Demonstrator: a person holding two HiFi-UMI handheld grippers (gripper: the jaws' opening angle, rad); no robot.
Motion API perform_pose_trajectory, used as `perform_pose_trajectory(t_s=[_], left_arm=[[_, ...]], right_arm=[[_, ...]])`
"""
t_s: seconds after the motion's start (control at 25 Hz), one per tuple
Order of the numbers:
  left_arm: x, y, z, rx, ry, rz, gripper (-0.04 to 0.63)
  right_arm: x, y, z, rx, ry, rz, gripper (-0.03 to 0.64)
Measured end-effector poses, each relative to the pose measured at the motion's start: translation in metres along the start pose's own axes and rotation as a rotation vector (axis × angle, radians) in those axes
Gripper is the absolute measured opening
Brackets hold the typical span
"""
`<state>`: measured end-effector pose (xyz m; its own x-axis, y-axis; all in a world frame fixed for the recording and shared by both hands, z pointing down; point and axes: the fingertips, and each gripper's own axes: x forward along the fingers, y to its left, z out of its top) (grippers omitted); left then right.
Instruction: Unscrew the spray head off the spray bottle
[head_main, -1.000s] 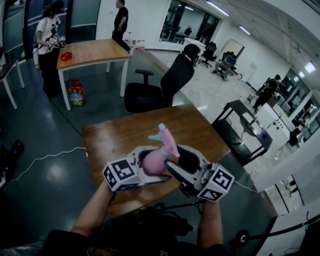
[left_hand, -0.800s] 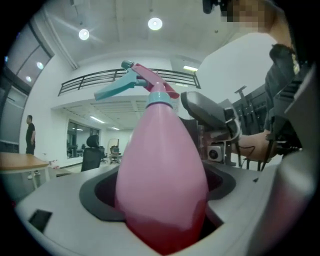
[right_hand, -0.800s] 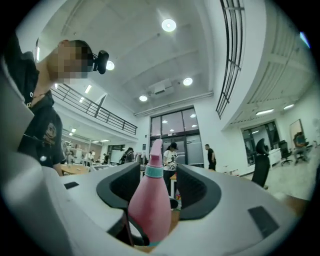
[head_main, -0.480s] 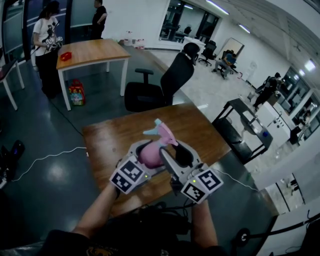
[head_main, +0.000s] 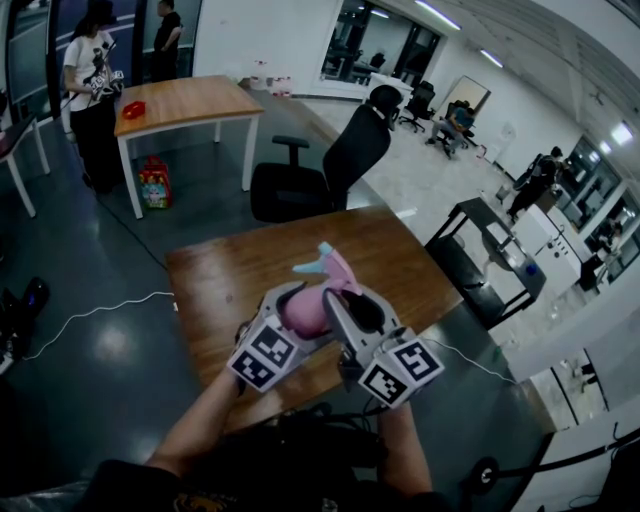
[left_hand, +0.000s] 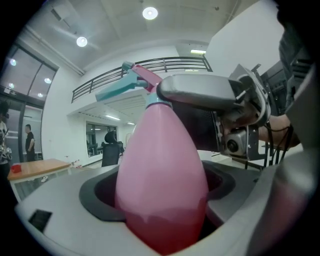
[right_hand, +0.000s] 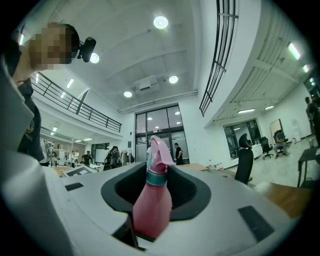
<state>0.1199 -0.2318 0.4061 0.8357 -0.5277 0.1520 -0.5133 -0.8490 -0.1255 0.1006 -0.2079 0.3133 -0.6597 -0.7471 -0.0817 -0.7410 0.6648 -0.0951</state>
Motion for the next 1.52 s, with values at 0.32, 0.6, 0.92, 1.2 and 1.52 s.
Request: perform_pose_trajectory(t_s=[0.32, 0.6, 0.92, 1.2, 1.52], left_arm=[[-0.007, -0.022, 0.009, -0.019, -0.034, -0.194, 0.446], [-0.018, -0.047, 0.021, -0.04, -0.078, -0.398, 0.446], [-0.029, -0.063, 0.025, -0.032, -0.092, -0.516, 0.446], [-0.033, -0.069, 0.026, -0.036, -0.112, -0.554, 0.446], [-0.019, -0.029, 0.027, -0.088, -0.121, -0.328, 0.446]], right_arm=[[-0.011, 0.01, 0.006, -0.005, 0.022, 0.141, 0.135], [-0.024, 0.023, 0.015, -0.01, 0.005, 0.326, 0.135], [-0.034, 0.032, 0.015, -0.006, 0.007, 0.465, 0.135], [-0.039, 0.035, 0.016, 0.031, -0.003, 0.547, 0.135], [-0.024, 0.011, 0.012, 0.02, -0.02, 0.338, 0.166]])
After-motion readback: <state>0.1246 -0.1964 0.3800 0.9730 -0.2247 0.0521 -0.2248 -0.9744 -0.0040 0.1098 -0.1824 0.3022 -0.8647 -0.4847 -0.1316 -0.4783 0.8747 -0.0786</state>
